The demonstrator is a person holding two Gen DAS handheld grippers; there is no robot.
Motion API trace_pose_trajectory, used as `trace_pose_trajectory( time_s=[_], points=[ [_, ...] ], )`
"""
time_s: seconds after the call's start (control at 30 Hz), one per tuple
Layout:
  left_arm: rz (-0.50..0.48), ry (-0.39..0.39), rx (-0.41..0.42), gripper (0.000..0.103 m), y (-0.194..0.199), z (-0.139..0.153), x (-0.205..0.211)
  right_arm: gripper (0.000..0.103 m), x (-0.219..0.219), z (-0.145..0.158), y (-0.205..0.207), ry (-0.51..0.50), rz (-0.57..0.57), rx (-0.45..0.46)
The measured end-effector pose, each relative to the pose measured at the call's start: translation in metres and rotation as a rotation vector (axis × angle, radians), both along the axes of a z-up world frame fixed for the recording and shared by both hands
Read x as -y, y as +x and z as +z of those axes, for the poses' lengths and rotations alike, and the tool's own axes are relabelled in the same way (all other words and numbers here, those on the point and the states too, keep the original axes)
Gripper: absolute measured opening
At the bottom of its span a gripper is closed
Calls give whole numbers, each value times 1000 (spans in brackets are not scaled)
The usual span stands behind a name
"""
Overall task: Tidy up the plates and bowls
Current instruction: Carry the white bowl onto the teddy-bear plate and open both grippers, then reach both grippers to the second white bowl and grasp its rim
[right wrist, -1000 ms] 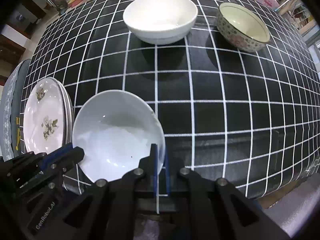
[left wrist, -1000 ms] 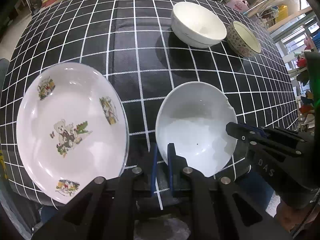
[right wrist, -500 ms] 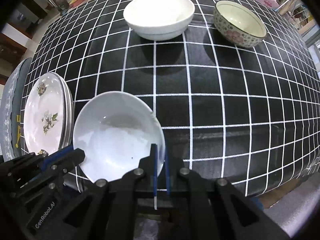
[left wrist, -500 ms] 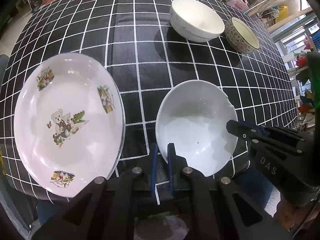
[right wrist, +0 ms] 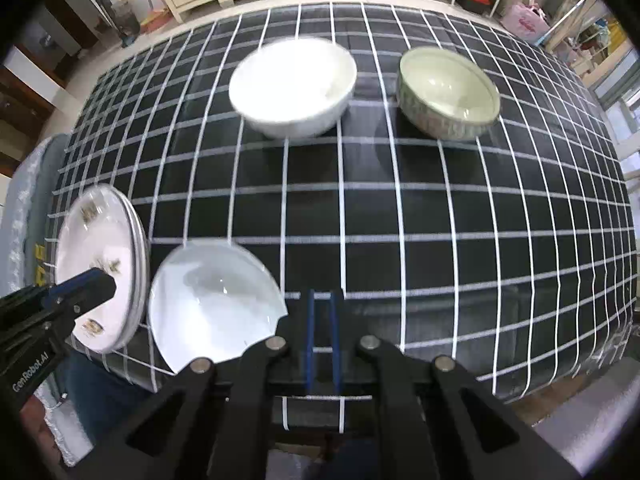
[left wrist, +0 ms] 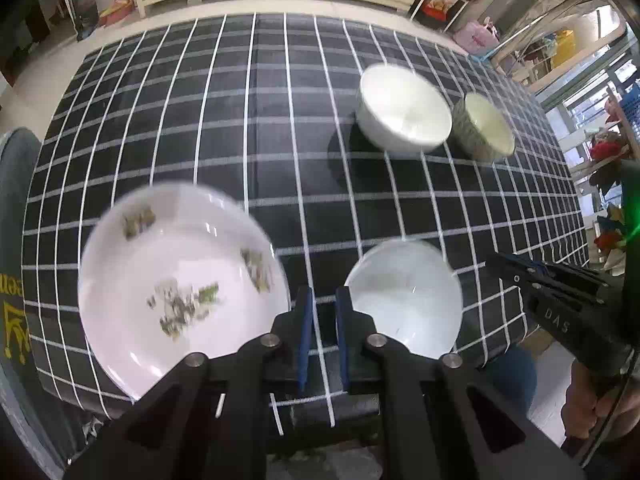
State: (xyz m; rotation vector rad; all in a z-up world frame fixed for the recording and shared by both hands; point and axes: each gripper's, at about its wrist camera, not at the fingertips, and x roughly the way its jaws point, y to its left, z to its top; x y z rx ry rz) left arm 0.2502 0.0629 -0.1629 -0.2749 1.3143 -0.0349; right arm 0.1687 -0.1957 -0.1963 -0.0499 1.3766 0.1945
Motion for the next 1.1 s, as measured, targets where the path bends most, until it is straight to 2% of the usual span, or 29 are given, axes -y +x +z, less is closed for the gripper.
trace_pose_trajectory(
  time_s=[0.27, 0.43, 0.73, 0.87, 0.93, 1.1],
  points=[
    [-28, 3, 55, 15, 52, 31, 7, 10, 1, 26, 61, 38, -17, 18],
    [-39, -7, 60, 15, 88, 34, 12, 10, 4, 33, 89, 54, -28, 27],
    [-59, 6, 28, 15, 135, 13, 24, 10, 7, 18, 136, 47, -45, -5],
    [-75, 14, 18, 15, 147, 4, 27, 10, 2, 7, 150, 41, -33, -20],
    [-97, 36, 20, 20, 157, -2, 31, 10, 5, 7, 152, 45, -30, -20],
    [-103, 45, -5, 20, 172, -17, 34, 10, 2, -1, 164, 46, -34, -27]
  ],
)
